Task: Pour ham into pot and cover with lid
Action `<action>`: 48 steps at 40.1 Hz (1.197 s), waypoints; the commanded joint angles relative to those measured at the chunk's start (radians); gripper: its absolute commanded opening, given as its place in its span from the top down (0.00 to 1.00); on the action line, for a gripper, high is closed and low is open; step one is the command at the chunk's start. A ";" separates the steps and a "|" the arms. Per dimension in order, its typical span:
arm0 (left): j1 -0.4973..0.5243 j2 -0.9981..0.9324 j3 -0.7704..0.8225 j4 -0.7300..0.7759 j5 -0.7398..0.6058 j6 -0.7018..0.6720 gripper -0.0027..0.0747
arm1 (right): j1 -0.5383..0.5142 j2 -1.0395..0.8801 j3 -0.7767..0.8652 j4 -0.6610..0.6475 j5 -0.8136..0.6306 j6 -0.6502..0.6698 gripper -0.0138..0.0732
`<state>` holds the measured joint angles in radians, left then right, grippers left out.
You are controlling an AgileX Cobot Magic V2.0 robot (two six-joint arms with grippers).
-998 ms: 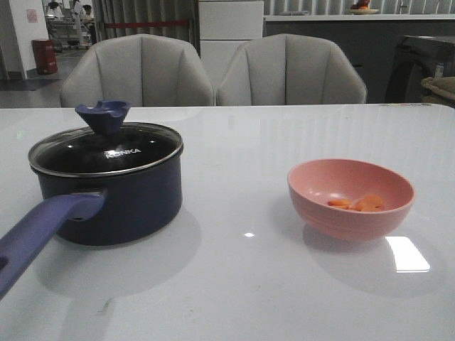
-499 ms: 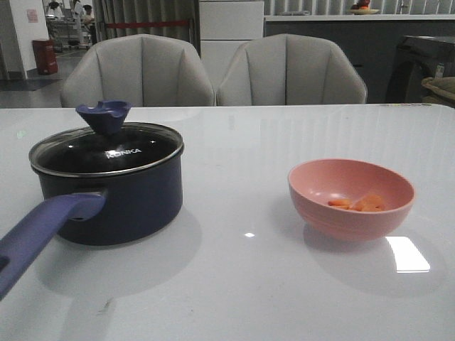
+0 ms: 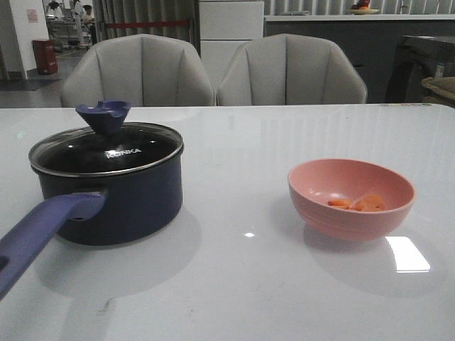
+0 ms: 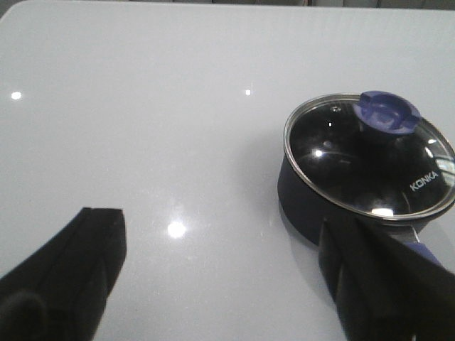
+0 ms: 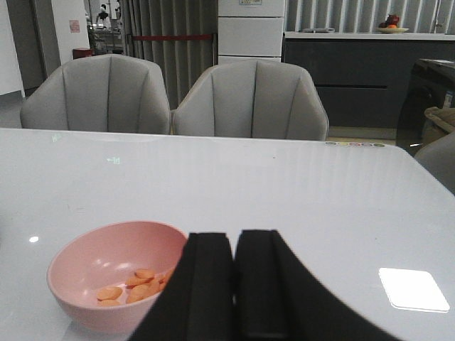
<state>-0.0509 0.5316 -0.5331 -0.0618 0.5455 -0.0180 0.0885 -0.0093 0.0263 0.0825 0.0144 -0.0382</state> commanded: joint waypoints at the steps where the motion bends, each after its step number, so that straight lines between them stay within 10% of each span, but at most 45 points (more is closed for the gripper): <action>1: -0.008 0.112 -0.122 -0.008 0.027 -0.006 0.18 | 0.001 -0.020 0.010 -0.010 -0.083 -0.004 0.68; 48: -0.302 1.150 -1.029 -0.124 0.463 -0.001 0.16 | 0.001 -0.020 0.010 -0.010 -0.083 -0.004 0.68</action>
<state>-0.3456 1.6699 -1.4795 -0.1705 0.9953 -0.0141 0.0885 -0.0093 0.0263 0.0825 0.0144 -0.0382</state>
